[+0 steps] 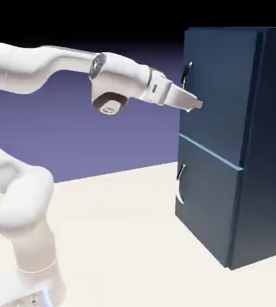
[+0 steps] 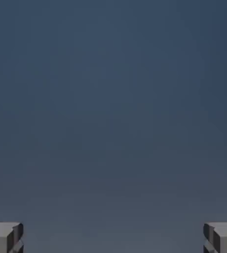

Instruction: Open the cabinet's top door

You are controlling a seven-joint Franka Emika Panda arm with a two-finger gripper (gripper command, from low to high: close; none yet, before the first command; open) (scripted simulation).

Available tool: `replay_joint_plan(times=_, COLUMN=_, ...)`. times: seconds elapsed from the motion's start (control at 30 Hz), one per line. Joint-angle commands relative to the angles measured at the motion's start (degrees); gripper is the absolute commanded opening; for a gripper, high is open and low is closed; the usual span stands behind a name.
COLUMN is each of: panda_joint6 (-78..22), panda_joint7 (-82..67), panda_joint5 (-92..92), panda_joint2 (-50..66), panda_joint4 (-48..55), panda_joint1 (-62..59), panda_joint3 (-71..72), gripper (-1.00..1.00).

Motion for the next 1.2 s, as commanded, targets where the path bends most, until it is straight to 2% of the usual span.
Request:
replay_joint_plan(times=0.0, panda_joint6=0.0, panda_joint7=-1.7, panda_joint5=2.5, panda_joint2=-0.4, panda_joint4=0.5, panda_joint1=-0.8, panda_joint3=1.0, gripper=0.00)
replay_joint_plan(times=1.17, panda_joint6=1.1, panda_joint7=-57.1, panda_joint5=86.0, panda_joint2=-14.6, panda_joint4=18.0, panda_joint1=-28.8, panda_joint3=34.9, gripper=0.00)
